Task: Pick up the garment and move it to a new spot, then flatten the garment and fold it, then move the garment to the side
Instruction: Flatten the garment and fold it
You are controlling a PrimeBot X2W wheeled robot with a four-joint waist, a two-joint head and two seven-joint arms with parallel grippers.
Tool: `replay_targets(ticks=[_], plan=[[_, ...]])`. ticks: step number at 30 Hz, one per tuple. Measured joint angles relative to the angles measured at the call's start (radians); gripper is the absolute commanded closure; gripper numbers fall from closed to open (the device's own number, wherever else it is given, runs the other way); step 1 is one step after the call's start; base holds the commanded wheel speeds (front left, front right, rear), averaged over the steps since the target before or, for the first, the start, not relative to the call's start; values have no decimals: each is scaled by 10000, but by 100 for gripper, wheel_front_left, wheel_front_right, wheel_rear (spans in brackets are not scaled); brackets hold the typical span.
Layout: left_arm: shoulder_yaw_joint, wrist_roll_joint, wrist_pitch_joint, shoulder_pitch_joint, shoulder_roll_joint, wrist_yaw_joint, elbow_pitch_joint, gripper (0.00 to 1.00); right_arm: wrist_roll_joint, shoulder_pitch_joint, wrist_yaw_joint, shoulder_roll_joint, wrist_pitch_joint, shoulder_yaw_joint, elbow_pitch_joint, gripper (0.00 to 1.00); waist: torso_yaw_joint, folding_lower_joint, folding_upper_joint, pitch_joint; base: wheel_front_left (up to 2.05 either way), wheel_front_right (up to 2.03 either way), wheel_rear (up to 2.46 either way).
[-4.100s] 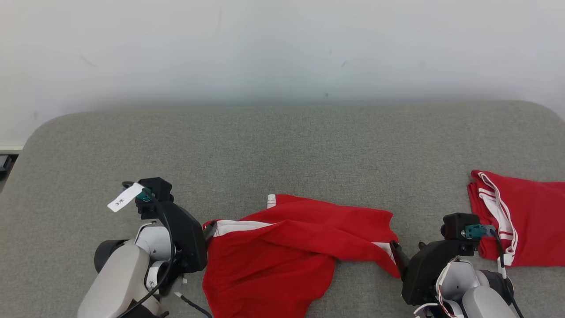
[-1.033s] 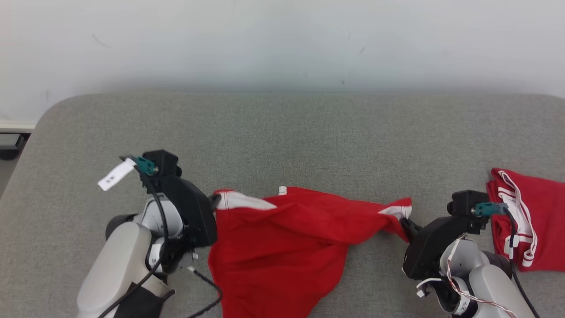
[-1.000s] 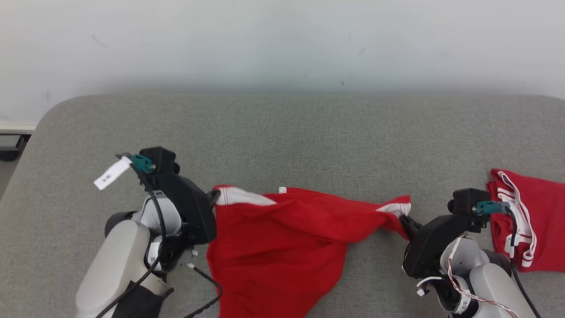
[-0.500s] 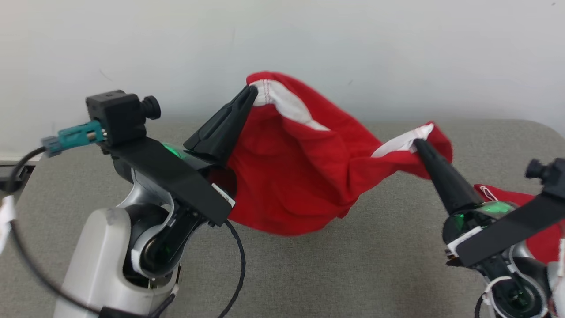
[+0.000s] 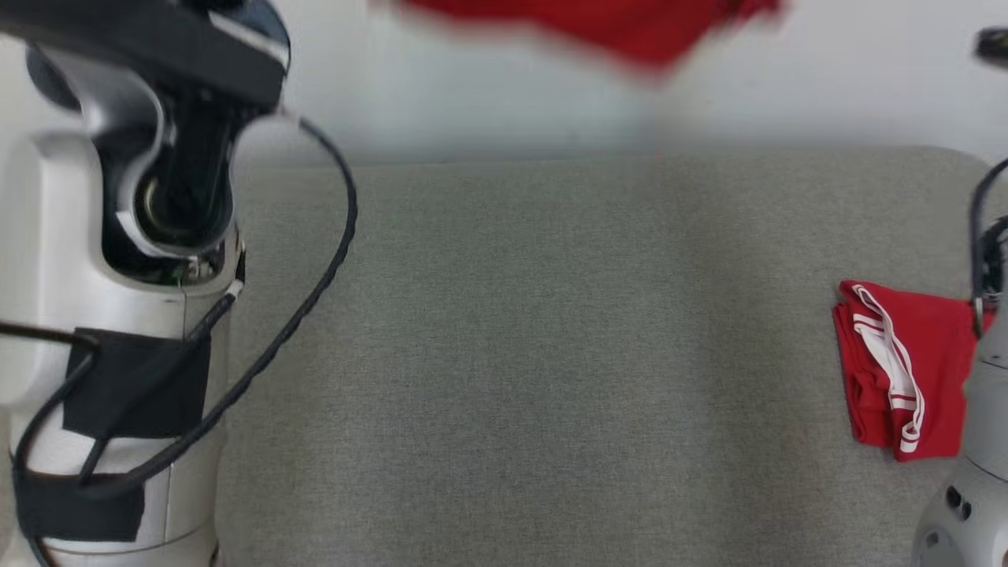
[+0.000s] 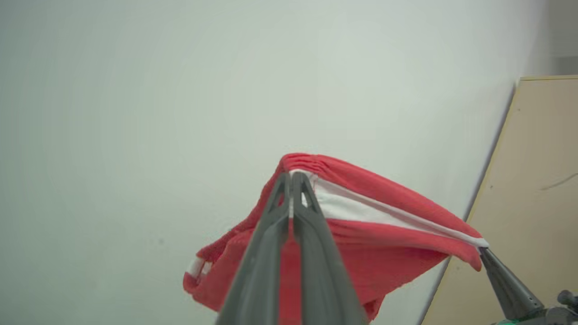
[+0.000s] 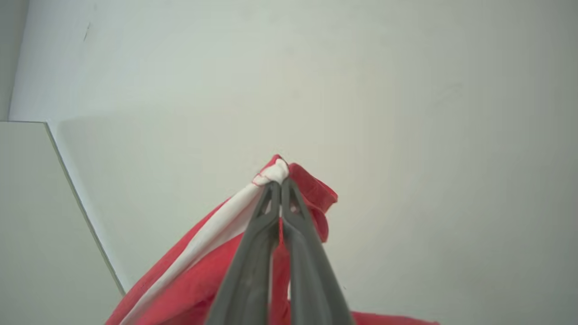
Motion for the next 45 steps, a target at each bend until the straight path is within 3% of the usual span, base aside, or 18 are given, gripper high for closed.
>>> replay_targets(ticks=[4, 12, 18, 23, 27, 32, 45], plan=[[-593, -692, -485, 100, -31, -188, -497, 100, 13, 654, 79, -127, 84, 155, -36, 100, 4, 0, 0, 162, 0, 0, 0], [-1478, -366, -953, 3177, 25, -449, 1250, 100, -337, 4550, -21, -4, 809, 988, 1149, 100, 51, 1, 2, 737, 0, 0, 0], [-1778, 42, -1197, 4129, 184, -771, 3018, 100, -301, 4908, -104, 61, 815, 1553, 1894, 100, -111, 2, 2, 1389, 0, 0, 0], [-2033, 46, -1292, 3945, 403, -1409, 4151, 100, -128, 5035, -36, 54, 926, 1609, 2380, 100, -360, 3, 3, 1675, 0, 0, 0], [-2180, 105, -1822, 4102, 696, -1682, 4391, 100, -15, 6380, 447, -31, 1616, 1954, 2470, 100, -353, 2, 2, 1373, 0, 0, 0], [-2485, 109, -2337, 5095, 1058, -1845, 4291, 100, 127, 7417, 688, -111, 1783, 1960, 2071, 100, -164, 0, 2, 705, 0, 0, 0], [-3511, -341, -2638, 7392, 2006, -1854, 3352, 100, 531, 9583, 685, -174, 2481, 1933, 1064, 100, 22, -2, 0, -770, 0, 0, 0]])
